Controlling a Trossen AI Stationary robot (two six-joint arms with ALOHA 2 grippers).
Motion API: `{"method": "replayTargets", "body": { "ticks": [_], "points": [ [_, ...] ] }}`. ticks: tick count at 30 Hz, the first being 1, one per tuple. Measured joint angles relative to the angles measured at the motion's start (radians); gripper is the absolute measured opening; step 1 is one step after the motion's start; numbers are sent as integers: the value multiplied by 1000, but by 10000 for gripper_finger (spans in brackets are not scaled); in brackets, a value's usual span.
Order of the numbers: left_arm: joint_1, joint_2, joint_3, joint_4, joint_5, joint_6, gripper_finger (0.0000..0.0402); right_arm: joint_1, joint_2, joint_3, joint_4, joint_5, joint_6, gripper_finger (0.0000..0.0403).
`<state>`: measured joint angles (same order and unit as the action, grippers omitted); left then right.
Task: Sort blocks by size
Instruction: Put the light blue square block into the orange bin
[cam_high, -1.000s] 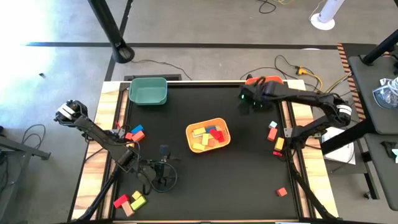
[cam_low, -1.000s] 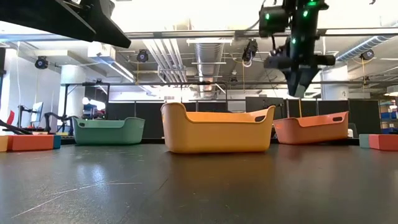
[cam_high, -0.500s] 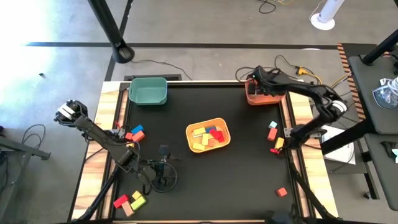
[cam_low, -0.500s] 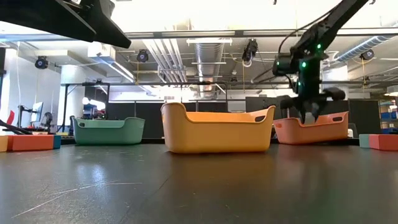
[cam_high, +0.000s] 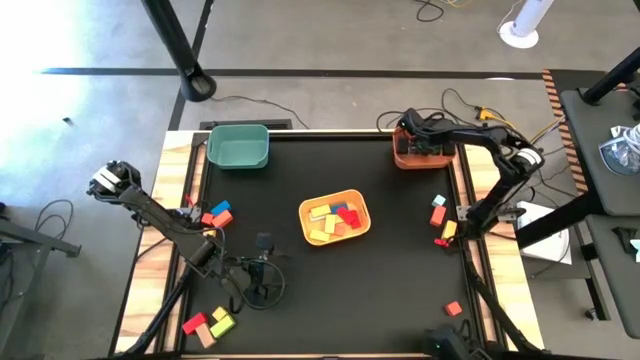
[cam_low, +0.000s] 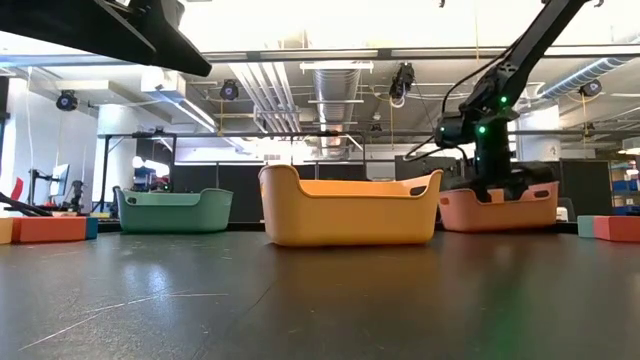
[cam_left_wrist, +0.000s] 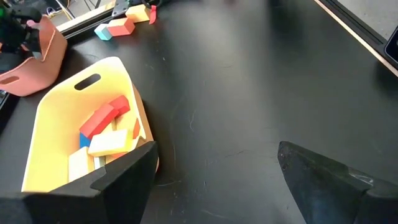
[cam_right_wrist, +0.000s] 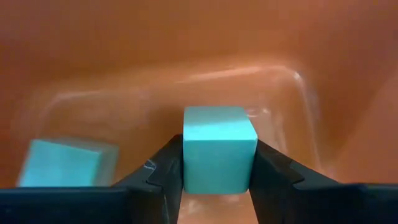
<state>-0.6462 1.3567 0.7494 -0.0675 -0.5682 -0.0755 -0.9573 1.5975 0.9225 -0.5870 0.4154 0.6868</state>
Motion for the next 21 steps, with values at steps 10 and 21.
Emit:
{"method": "replayTargets", "body": {
  "ticks": [10,21],
  "points": [
    [0,0,0,0,-1,-1,317,9,-77,1,-2,5,-46,252],
    [0,0,0,15,-2,5,317,293,-260,2,-3,6,-73,303]
  ]
}}
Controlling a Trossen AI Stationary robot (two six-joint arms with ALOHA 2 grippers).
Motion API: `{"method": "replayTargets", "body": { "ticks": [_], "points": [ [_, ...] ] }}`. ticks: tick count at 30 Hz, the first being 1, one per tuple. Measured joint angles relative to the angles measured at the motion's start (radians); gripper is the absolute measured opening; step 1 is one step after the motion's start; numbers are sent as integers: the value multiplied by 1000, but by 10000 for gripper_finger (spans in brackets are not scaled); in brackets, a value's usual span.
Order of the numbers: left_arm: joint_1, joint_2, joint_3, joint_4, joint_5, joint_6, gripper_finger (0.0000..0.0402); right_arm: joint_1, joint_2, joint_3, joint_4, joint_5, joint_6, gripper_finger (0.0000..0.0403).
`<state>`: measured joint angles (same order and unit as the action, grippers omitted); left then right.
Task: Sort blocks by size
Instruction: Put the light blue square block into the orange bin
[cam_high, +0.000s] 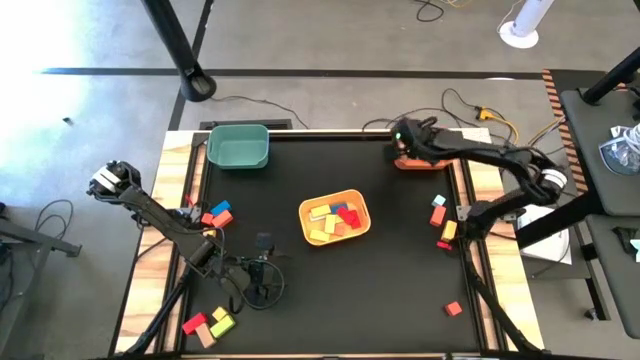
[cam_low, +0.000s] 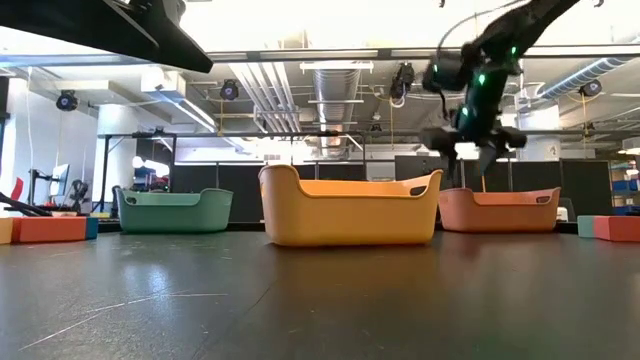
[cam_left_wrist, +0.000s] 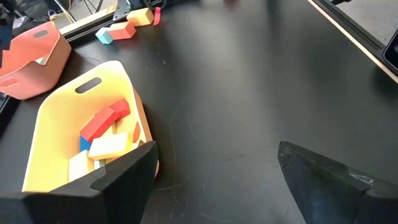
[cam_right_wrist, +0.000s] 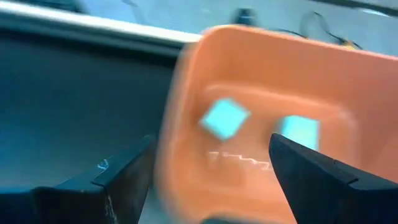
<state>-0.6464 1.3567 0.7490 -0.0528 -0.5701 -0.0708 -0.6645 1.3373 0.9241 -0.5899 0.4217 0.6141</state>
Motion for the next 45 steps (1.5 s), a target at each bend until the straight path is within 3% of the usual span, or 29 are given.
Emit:
{"method": "replayTargets", "body": {
  "ticks": [9,17,20,28,34,45],
  "points": [
    [0,0,0,8,0,-1,317,305,-73,0,-116,-19,26,304],
    [0,0,0,9,0,-3,317,434,-73,0,-151,-23,75,326],
    [0,0,0,8,1,-17,317,462,-73,-1,-203,-82,76,327],
    [0,0,0,8,1,-27,317,490,-73,-47,-514,-183,209,346],
    [0,0,0,8,1,-26,317,466,-72,-159,-530,-189,432,353],
    [-1,0,0,-73,6,-110,317,334,-72,-291,-490,-160,788,326]
  ]
}}
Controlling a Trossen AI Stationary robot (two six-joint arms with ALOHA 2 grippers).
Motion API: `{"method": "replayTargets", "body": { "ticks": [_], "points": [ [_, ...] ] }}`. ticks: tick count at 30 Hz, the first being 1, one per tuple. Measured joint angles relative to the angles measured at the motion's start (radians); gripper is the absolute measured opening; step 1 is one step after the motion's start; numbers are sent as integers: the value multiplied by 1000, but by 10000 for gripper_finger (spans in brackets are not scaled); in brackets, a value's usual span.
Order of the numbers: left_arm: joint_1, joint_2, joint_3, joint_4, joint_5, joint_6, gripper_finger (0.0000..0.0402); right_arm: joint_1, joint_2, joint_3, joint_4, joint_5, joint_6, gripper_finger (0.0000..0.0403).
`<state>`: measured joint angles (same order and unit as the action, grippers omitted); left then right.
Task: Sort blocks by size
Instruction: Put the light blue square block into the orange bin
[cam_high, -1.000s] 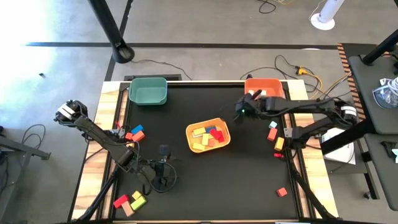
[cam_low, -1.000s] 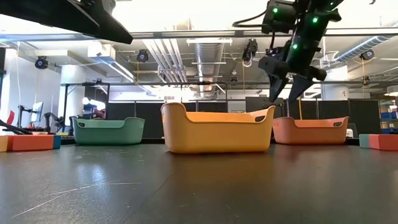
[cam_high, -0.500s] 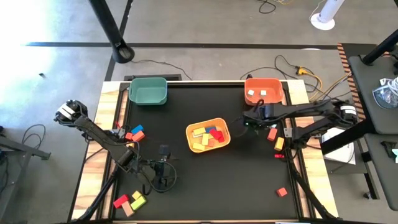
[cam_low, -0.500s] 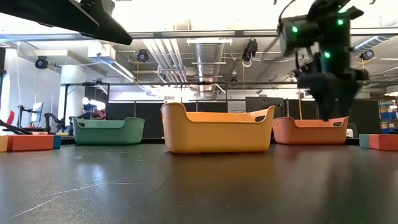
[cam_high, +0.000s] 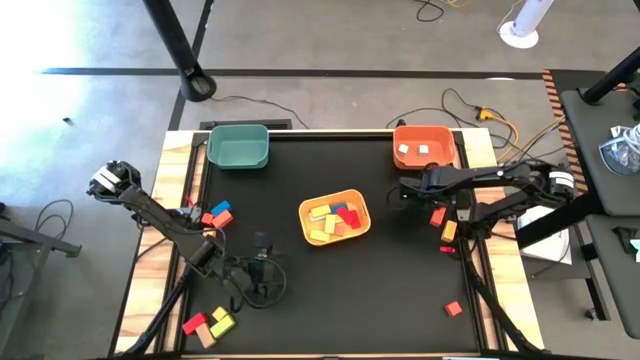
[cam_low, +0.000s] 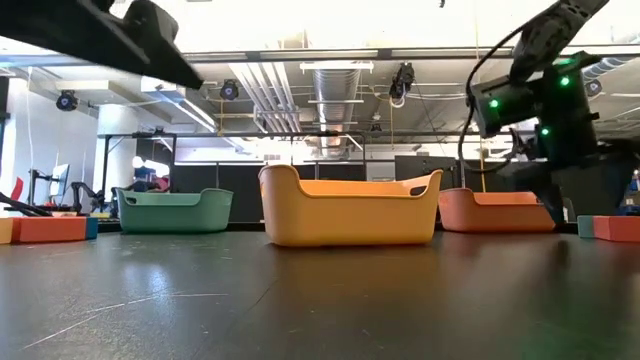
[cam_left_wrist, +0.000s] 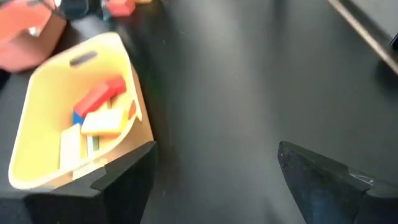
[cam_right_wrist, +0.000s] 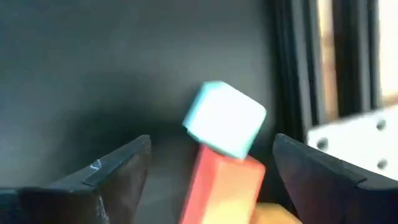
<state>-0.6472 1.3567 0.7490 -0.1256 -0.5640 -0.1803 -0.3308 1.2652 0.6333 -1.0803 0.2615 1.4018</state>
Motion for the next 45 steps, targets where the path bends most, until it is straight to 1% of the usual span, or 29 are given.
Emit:
{"method": "replayTargets", "body": {
  "ticks": [6,8,10,13,15,18,23,26,27,29,31,34,36,38,40,43,45],
  "points": [
    [0,0,0,-142,-1,-84,317,-41,-2,-19,3,43,177,291],
    [0,0,0,-166,-7,-91,317,-62,-2,-46,50,27,217,274],
    [0,0,0,-179,-21,-92,317,-72,-2,-81,138,15,251,255],
    [0,0,0,-179,-31,-89,317,-79,-5,-129,221,38,305,227],
    [0,0,0,-179,-31,-88,317,-81,-5,-145,241,48,338,208],
    [0,0,1,-178,-54,-84,317,-81,-5,-150,252,59,342,177],
    [0,0,1,-178,-122,-65,317,-74,-4,-149,257,96,321,129],
    [0,0,1,-179,-126,-65,317,-48,-5,-126,244,120,307,126],
    [-1,0,1,-181,-111,-65,317,-37,-6,-106,242,143,280,126],
    [-1,0,1,-185,-74,-68,317,-7,-20,-31,255,195,152,126],
    [-2,0,0,-191,-73,-76,317,26,-43,59,230,205,63,126],
    [-2,0,0,-191,-76,-79,317,68,-42,182,137,241,15,129],
    [-2,0,-1,-182,-82,-83,317,58,-41,264,105,299,-25,128],
    [-2,0,-1,-169,-82,-84,317,8,-32,316,76,352,-105,126],
    [-2,0,-1,-146,-97,-78,317,-75,-16,345,96,358,-213,127],
    [2,4,-4,-94,-131,-56,317,-234,4,361,172,287,-403,126],
    [8,16,-9,-51,-134,-3,317,-337,27,358,214,228,-492,126]
  ]
}}
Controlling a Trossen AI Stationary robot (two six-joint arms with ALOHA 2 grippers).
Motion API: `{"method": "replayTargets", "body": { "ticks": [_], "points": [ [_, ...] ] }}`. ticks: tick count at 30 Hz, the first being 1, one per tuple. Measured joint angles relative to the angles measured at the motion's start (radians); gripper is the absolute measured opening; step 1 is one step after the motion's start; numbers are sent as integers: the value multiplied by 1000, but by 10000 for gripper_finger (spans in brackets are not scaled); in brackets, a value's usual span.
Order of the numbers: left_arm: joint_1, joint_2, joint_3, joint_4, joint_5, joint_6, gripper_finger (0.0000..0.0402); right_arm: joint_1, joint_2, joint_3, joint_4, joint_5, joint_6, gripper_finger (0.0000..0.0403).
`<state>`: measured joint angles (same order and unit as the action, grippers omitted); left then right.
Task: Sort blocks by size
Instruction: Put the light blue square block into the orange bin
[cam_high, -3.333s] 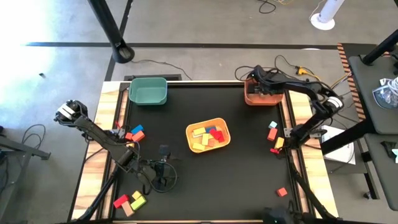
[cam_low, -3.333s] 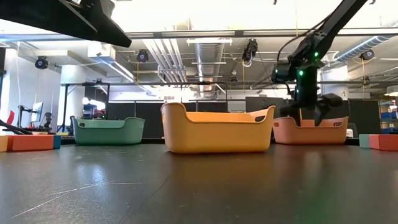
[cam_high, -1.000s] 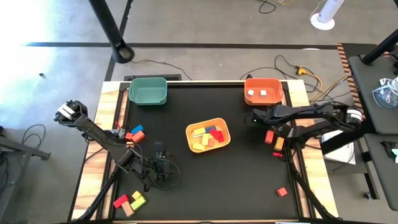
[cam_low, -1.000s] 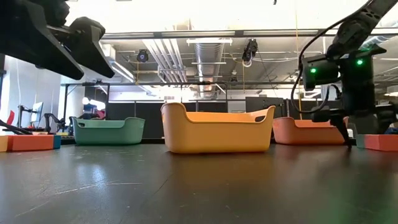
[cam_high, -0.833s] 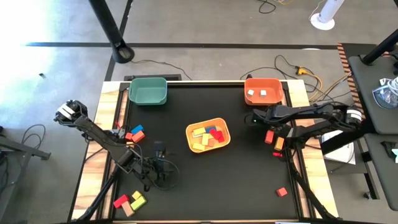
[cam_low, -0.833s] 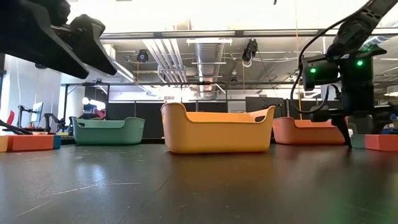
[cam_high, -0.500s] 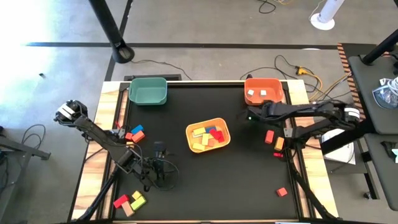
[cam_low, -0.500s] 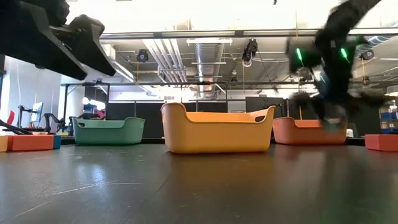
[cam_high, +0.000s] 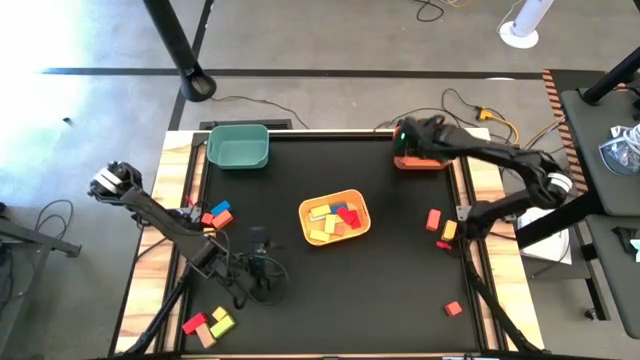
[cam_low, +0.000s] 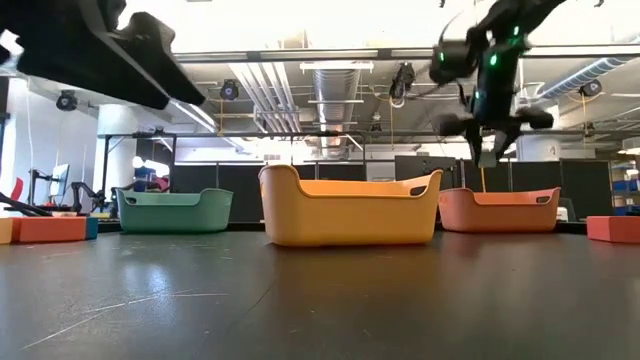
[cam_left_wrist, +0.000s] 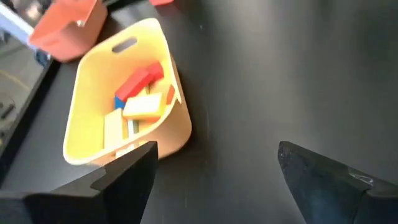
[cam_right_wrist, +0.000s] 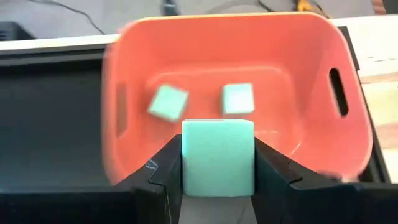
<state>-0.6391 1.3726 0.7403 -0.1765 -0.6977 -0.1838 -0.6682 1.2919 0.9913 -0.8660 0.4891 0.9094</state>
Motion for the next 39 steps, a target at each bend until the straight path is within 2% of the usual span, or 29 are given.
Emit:
{"method": "replayTargets", "body": {
  "ticks": [2,4,7,9,11,16,23,28,33,39],
  "points": [
    [10,19,-5,58,1,61,317,-74,24,-6,36,-41,-69,127],
    [30,40,-10,108,35,94,317,-99,49,-15,88,-60,-134,128],
    [89,78,-10,151,240,136,317,-94,89,-37,145,-65,-218,130],
    [122,109,-10,190,298,164,317,-95,106,-40,152,-63,-249,129],
    [155,133,-10,194,298,172,317,-101,116,-45,151,-35,-274,128],
    [240,127,-11,156,297,134,317,-123,146,-68,201,-39,-302,129],
    [330,56,-26,157,370,230,317,-193,247,-67,291,-52,-326,129],
    [334,52,-63,151,383,226,317,-239,314,-62,364,-154,-286,129],
    [334,34,-85,157,431,216,317,-252,333,-61,382,-157,-244,141],
    [311,27,-82,158,436,201,317,-255,286,-63,371,-134,-268,189]
  ]
}}
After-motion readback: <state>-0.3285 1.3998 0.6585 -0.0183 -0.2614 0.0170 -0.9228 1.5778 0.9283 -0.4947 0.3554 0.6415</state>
